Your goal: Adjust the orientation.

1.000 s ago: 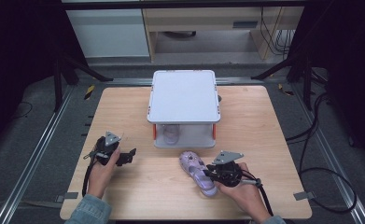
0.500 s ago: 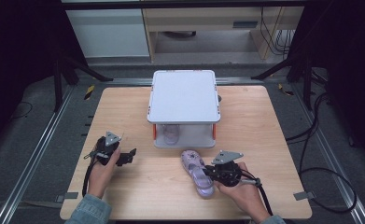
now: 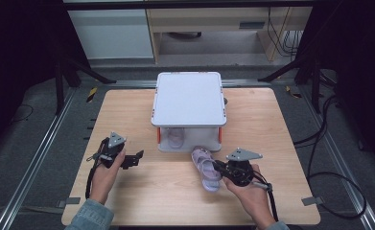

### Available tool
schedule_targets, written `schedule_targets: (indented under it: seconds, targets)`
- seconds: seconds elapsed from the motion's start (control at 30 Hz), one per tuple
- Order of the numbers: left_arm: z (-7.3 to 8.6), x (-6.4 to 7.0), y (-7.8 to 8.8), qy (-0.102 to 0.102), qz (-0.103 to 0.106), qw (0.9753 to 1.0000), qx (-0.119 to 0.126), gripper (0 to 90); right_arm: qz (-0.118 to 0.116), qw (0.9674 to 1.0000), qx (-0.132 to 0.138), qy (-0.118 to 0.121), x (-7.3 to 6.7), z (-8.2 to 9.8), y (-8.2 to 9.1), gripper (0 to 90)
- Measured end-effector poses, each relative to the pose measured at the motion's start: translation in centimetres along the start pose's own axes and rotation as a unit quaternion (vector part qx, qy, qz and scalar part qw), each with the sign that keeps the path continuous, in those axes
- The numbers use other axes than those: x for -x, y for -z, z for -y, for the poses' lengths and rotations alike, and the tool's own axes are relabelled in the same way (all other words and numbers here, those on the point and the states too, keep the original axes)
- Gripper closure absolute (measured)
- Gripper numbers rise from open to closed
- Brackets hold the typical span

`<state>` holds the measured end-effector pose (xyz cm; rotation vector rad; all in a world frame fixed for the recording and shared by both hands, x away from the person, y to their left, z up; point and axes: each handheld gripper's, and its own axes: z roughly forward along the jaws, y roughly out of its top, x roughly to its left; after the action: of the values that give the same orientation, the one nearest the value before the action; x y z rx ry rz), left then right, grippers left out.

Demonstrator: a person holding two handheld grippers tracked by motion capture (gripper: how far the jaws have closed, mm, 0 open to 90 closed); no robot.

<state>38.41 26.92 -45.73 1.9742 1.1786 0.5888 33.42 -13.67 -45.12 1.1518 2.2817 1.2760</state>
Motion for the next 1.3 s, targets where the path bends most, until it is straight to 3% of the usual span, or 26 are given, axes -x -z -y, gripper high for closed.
schedule_targets:
  seconds: [0.13, 0.4, 0.53, 0.67, 0.77, 0.9, 1.1, 1.3]
  targets:
    - [-1.8, -0.2, 0.8, 0.008, 0.019, 0.9997, 0.016, 9.8, 0.019, 0.9996, 0.017, -0.010, 0.4, -0.5, 0.0, 83.6]
    - [-5.6, -1.1, 1.7, 0.011, 0.034, 0.9989, 0.031, 11.5, 0.040, 0.9975, 0.045, -0.038, 0.5, -1.5, -1.7, 83.6]
    - [-6.6, -1.6, 1.9, 0.023, 0.037, 0.9983, 0.038, 12.0, 0.047, 0.9955, 0.058, -0.057, 0.6, -1.7, -2.6, 83.7]
    - [-7.3, -1.8, 2.2, 0.022, 0.039, 0.9982, 0.041, 12.5, 0.051, 0.9935, 0.070, -0.074, 0.8, -1.8, -3.2, 83.7]
    - [-7.7, -1.9, 2.3, 0.027, 0.054, 0.9973, 0.041, 12.7, 0.056, 0.9930, 0.072, -0.075, 0.9, -1.7, -3.6, 83.7]
    - [-8.3, -1.8, 2.5, 0.023, 0.065, 0.9966, 0.044, 13.1, 0.062, 0.9922, 0.075, -0.078, 1.0, -1.6, -4.2, 83.8]
    - [-9.7, -1.4, 2.7, 0.000, 0.078, 0.9959, 0.047, 14.0, 0.068, 0.9909, 0.081, -0.083, 1.2, -1.6, -4.8, 83.8]
    - [-11.7, 0.1, 2.6, -0.023, 0.094, 0.9938, 0.055, 19.0, 0.076, 0.9893, 0.086, -0.089, 1.5, -1.8, -5.5, 83.8]
